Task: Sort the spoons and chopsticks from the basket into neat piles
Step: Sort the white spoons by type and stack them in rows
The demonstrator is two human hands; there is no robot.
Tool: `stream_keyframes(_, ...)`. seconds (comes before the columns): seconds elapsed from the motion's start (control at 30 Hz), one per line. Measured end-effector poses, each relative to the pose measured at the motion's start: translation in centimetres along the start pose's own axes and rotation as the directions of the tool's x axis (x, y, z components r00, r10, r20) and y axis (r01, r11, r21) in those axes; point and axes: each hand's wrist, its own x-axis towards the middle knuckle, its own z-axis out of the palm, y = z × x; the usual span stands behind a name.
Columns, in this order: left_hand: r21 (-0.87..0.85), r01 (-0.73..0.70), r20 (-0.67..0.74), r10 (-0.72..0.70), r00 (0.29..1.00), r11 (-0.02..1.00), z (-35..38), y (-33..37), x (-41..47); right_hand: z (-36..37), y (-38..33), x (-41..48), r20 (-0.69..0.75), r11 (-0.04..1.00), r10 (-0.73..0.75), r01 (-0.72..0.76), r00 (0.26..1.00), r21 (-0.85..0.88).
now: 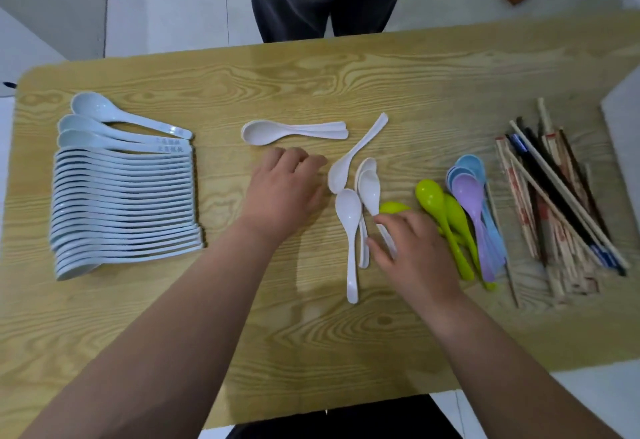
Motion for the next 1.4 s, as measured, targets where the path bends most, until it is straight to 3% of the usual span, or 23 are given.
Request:
stream_keyframes(0.17, -0.124, 0.005, 0.126, 0.011, 0.992, 0.992, 0.0, 1.7, 0.4, 0.7, -0.3, -0.7, 0.056, 0.997, 0.069, -0.070, 0.996, 0.019)
stream_keyframes(0.3, -0.211, 0.177, 0.206, -0.133, 0.969, 0.961, 0.0, 2.2, 1.0, 0.7, -1.6, -0.5, 0.110, 0.986, 0.149, -0.155, 0.983, 0.058)
stream_keyframes(0.6, -0.322, 0.354, 0.107, -0.338, 0.935, 0.878, -0.9, 1.2, -0.1, 1.2, -4.0, 0.1, 0.217, 0.955, 0.271, -0.290, 0.938, 0.064)
stream_keyframes(0.77, -0.426, 0.516, 0.099, -0.529, 0.843, 0.743, -2.2, 1.0, -1.9, 1.1, -4.5, 0.6, 0.255, 0.932, 0.308, -0.345, 0.916, 0.114)
stream_keyframes(0.9, -0.467, 0.589, 0.186, -0.578, 0.795, 0.660, -2.6, 0.3, -3.2, 1.2, -4.7, 0.3, 0.256, 0.942, 0.274, -0.312, 0.927, 0.123)
stream_keyframes(0.97, -0.550, 0.623, 0.226, -0.619, 0.752, 0.556, -2.9, 0.0, -3.9, 1.2, -4.8, 0.0, 0.241, 0.946, 0.268, -0.302, 0.933, 0.119)
stream_keyframes(1.07, -0.686, 0.673, 0.302, -0.735, 0.608, 0.275, -3.6, 0.2, -5.1, 1.1, -5.1, -0.4, 0.251, 0.947, 0.270, -0.304, 0.930, 0.109)
stream_keyframes(1.17, -0.824, 0.563, 0.392, -0.782, 0.484, -0.065, -4.4, 0.3, -6.3, 0.7, -5.3, -0.9, 0.269, 0.938, 0.236, -0.292, 0.934, 0.189)
stream_keyframes(1.2, -0.854, 0.503, 0.397, -0.793, 0.462, -0.134, -4.7, 0.2, -6.7, 0.4, -5.3, -1.3, 0.269, 0.932, 0.224, -0.286, 0.937, 0.221)
stream_keyframes(1.3, -0.901, 0.369, 0.380, -0.824, 0.421, -0.227, -6.1, -1.0, -8.3, -0.8, -5.4, -3.0, 0.271, 0.877, 0.221, -0.312, 0.937, 0.366)
stream_keyframes(1.4, -0.904, 0.354, 0.390, -0.806, 0.446, -0.242, -7.2, -3.0, -9.9, -2.9, -6.5, -4.1, 0.328, 0.731, 0.248, -0.399, 0.911, 0.554)
